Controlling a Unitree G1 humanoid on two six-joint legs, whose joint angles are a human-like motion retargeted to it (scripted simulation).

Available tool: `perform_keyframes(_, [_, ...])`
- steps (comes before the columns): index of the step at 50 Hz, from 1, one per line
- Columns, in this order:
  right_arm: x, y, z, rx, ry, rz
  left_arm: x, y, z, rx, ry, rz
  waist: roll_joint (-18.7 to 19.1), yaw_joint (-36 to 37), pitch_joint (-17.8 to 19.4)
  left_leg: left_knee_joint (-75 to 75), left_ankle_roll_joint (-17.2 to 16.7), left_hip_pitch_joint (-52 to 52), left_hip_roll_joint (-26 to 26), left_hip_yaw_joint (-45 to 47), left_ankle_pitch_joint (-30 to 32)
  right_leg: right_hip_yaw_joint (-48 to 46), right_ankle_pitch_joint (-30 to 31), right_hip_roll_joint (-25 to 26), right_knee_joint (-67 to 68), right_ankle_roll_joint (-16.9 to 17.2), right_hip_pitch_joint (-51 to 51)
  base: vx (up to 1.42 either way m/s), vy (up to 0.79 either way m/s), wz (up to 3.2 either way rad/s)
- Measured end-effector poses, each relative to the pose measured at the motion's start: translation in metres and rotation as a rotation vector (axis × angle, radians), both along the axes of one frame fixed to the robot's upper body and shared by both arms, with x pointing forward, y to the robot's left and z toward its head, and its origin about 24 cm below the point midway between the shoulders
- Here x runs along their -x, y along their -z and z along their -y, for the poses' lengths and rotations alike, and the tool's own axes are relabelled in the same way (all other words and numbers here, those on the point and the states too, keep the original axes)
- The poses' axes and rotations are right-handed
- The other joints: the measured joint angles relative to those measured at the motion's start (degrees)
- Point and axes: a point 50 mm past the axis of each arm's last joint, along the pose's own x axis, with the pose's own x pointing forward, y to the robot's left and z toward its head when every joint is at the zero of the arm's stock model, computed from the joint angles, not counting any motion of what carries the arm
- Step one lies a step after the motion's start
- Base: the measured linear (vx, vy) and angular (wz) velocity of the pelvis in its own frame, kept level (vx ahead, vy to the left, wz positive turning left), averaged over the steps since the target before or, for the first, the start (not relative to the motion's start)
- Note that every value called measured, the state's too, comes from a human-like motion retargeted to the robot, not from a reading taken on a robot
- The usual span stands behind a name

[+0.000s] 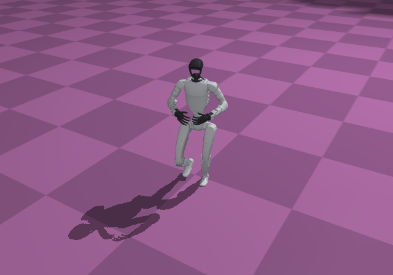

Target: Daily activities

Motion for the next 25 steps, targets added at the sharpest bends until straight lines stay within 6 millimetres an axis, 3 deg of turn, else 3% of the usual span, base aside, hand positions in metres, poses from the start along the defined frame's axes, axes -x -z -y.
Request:
perform_keyframes(3, [0.021, 0.048, 0.025, 0.058, 0.076, -0.187, -0.004, -0.046, 0.026, 0.130, 0.093, 0.183, 1.09, 0.47, -1.55, -3.54, -3.31, -0.11, 2.00, -1.73, 9.06, -1.10, 4.25, 4.21, -16.17, 0.07, 4.30, -0.04, -0.05, 0.91])
perform_keyframes(5, [0.038, 0.073, 0.038, 0.080, 0.113, -0.294, 0.000, -0.066, 0.038, 0.201, 0.159, 0.260, 2.22, 1.23, -2.85, -1.57, -6.10, -2.48, 4.77, -2.23, 12.95, -2.05, 8.18, 7.62, -28.01, 0.00, 7.57, -0.05, -0.07, 0.88])
perform_keyframes(7, [0.050, 0.090, 0.048, 0.104, 0.149, -0.368, 0.004, -0.075, 0.045, 0.237, 0.214, 0.289, 3.26, 2.89, -3.19, 7.94, -8.52, -6.66, 8.61, -1.59, 12.68, -3.68, 10.32, 10.34, -37.03, -0.24, 11.37, -0.06, -0.07, 0.74])
perform_keyframes(10, [0.059, 0.104, 0.057, 0.165, 0.170, -0.417, 0.007, -0.078, 0.049, 0.238, 0.265, 0.300, 3.84, 5.55, -2.35, 27.06, -10.19, -12.11, 15.43, 0.87, 7.93, -6.62, 6.08, 12.48, -41.84, -1.15, 15.69, -0.06, -0.07, 0.50])
perform_keyframes(13, [0.047, 0.102, 0.060, 0.275, 0.139, -0.363, 0.004, -0.063, 0.042, 0.165, 0.260, 0.245, 5.44, 7.92, -0.23, 42.30, -9.78, -15.03, 22.70, 0.97, 1.19, -9.37, -2.21, 14.74, -40.55, -1.56, 17.89, -0.05, -0.06, 0.06])
perform_keyframes(16, [0.020, 0.085, 0.051, 0.333, 0.106, -0.241, 0.002, -0.029, 0.025, 0.066, 0.188, 0.123, 7.09, 8.85, 1.79, 45.98, -7.55, -14.71, 26.53, 1.25, -2.34, -10.16, -6.02, 15.95, -38.85, -1.17, 18.38, 0.00, 0.00, 0.00])
perform_keyframes(19, [0.003, 0.055, 0.028, 0.224, 0.077, -0.120, 0.015, 0.012, 0.006, 0.014, 0.105, -0.037, 7.65, 8.47, 1.44, 37.82, -5.82, -11.65, 25.31, 2.08, -0.33, -8.03, -1.25, 16.85, -43.57, -0.82, 19.59, 0.00, 0.00, 0.00])
perform_keyframes(25, [0.001, -0.001, -0.003, -0.010, -0.034, 0.032, 0.061, 0.073, -0.022, -0.016, -0.020, -0.330, 6.89, 6.91, -2.02, 10.49, -4.88, -3.69, 16.37, 2.84, 9.57, -3.02, 12.53, 14.32, -48.40, 1.42, 17.35, 0.01, 0.08, -0.11])
